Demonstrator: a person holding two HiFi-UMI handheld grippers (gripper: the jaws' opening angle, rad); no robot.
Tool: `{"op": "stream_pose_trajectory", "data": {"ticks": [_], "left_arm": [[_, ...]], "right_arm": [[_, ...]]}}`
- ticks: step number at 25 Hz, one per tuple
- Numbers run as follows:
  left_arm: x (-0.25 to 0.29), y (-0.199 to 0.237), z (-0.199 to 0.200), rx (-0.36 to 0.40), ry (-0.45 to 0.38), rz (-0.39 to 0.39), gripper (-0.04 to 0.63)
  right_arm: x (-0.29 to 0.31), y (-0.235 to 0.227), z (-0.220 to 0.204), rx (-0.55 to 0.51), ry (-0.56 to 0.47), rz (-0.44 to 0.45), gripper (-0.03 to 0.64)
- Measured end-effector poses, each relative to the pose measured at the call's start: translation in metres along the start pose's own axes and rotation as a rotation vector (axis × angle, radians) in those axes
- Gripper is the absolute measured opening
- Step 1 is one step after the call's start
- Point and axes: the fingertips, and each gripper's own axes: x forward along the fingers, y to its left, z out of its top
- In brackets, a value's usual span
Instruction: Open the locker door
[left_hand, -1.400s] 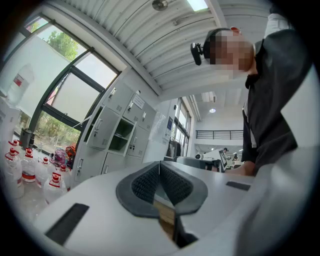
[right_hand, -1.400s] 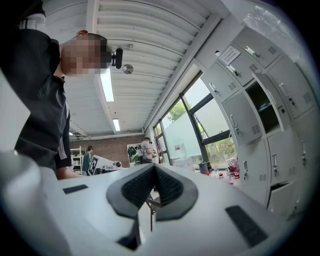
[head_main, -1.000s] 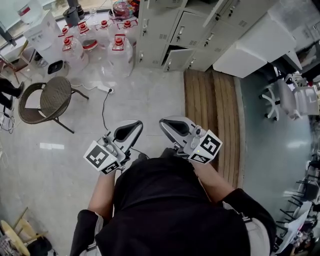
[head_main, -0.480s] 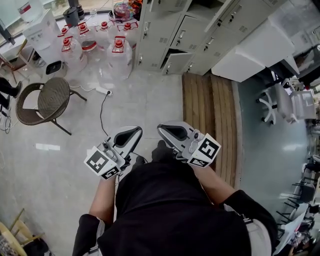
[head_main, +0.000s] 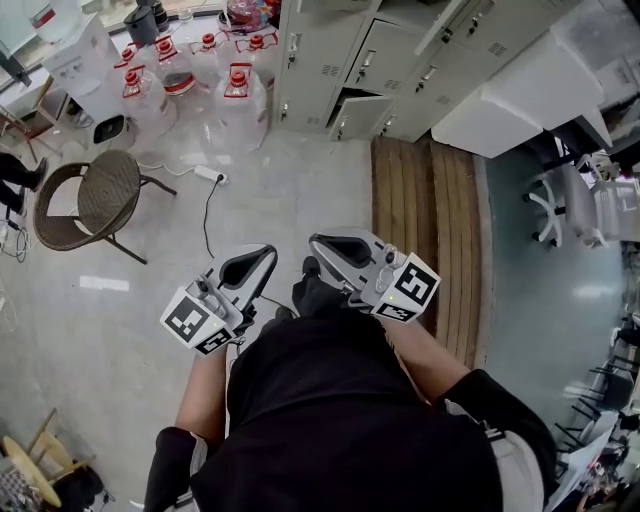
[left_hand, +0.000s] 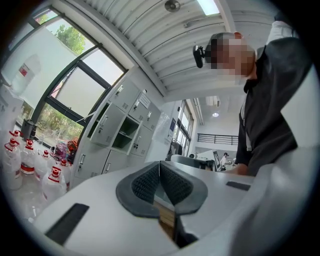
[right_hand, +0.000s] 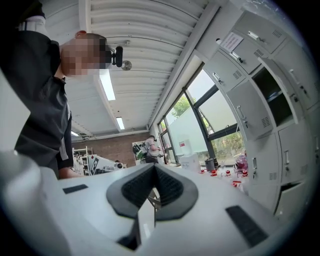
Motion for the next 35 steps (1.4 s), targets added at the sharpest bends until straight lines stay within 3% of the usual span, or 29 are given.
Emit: {"op": "stream_pose_trajectory", "data": {"ticks": [10,20,28,35], "left_arm": [[0.078,0.055,0.015,-0.020,0.027,0.048,0.017],[0.141,0.111,0.047,-0.017,-0.012,0.199,0.017],[0.148,0.145,0.033,-0.043,0.022,0.288,0.017],[0.144,0.194,0.045,-0.072,-0.018,0.285,0.017]], "right_arm": [[0.001,-0.099,0.019,0.042,-0.045,0.045,0.011],[0.021,-0.203,0.043,0.092,-0.042,0.162,0.011],[0.049,-0.235,0.020,0.171,-0.040,0.233,0.011],[0.083,-0.256,0.003,0.202,0.000,0.221,0.011]]}}
